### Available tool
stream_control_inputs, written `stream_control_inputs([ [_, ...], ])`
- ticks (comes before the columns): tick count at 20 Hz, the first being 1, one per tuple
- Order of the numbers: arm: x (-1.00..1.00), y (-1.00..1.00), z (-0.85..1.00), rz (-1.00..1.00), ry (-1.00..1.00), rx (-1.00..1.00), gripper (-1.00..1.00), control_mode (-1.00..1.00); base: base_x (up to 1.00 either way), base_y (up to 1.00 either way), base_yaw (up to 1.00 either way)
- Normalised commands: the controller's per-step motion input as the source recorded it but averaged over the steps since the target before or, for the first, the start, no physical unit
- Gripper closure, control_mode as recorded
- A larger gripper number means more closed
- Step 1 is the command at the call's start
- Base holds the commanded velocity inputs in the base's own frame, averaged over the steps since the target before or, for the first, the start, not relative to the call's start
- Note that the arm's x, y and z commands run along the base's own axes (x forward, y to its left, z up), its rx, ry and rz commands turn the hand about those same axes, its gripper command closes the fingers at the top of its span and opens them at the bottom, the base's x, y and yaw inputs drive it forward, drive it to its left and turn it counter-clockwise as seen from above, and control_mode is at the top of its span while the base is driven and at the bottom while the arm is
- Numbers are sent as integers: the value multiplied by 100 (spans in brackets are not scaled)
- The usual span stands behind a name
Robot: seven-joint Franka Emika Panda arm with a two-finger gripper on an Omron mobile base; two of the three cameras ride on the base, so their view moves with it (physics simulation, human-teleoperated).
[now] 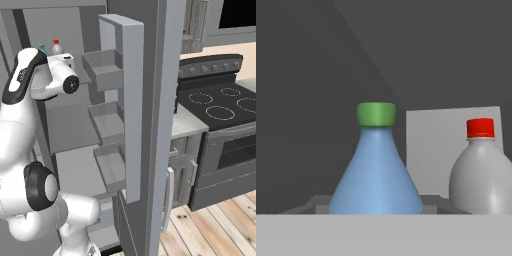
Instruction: Take the bottled waters from the counter and place them in the freezer to freeze. Close the freezer door after placing the bottles.
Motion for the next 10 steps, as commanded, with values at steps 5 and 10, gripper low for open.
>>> stream_control_inputs([
  [5, 15, 11, -4, 0, 2, 0, 100, -100, 0, 0, 0],
  [10, 2, 4, -33, 0, 4, 0, 100, -100, 0, 0, 0],
])
